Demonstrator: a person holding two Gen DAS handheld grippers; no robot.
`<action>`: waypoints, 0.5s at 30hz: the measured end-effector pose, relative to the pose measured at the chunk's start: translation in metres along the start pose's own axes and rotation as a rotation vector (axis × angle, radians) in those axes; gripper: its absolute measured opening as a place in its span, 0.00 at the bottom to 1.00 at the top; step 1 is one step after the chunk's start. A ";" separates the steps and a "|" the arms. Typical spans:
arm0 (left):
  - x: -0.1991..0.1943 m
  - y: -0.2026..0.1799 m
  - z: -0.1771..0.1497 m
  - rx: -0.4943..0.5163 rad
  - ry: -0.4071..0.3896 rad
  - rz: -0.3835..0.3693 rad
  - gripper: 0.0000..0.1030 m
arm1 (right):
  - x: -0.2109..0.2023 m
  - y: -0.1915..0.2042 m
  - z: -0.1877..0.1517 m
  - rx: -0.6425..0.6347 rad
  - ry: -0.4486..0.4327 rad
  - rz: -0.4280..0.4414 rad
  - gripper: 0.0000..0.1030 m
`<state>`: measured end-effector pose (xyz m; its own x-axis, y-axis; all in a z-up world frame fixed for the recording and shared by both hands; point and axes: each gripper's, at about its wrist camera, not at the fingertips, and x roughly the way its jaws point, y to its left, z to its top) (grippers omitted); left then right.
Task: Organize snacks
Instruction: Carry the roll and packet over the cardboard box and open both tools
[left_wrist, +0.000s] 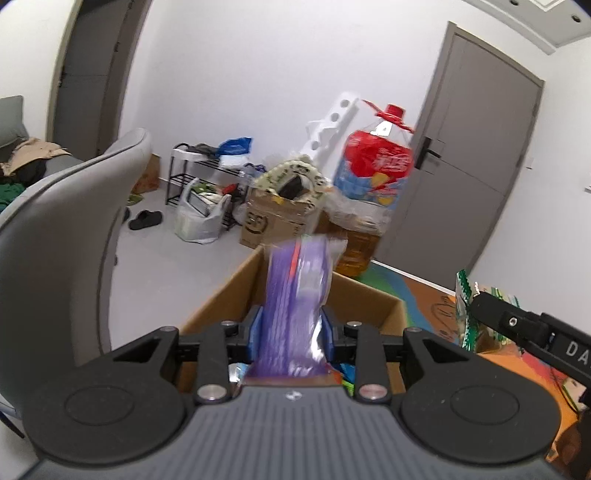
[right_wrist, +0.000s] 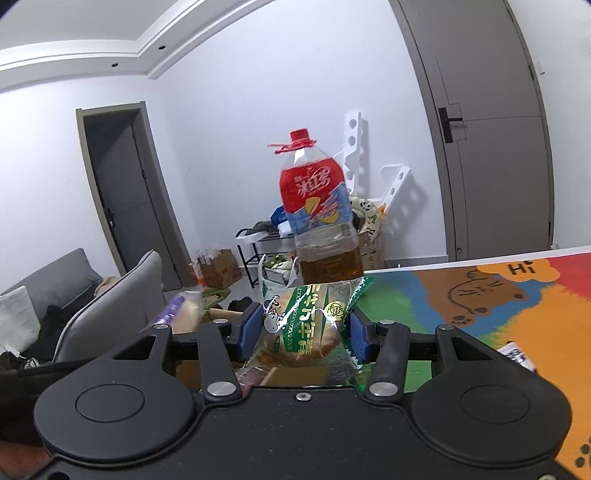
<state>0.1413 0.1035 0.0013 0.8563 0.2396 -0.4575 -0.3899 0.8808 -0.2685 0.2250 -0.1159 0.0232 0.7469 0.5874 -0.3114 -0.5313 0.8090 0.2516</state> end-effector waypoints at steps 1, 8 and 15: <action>0.002 0.001 0.000 0.002 -0.002 0.005 0.32 | 0.004 0.003 0.000 -0.002 0.004 -0.001 0.48; -0.002 0.017 0.006 -0.033 -0.004 -0.003 0.44 | 0.024 0.017 -0.001 0.011 0.022 0.031 0.48; -0.011 0.026 0.010 -0.048 -0.014 -0.002 0.64 | 0.024 0.019 -0.001 0.034 0.005 0.068 0.69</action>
<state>0.1251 0.1281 0.0077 0.8619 0.2435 -0.4449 -0.4034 0.8607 -0.3105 0.2323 -0.0862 0.0194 0.7074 0.6411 -0.2976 -0.5668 0.7661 0.3031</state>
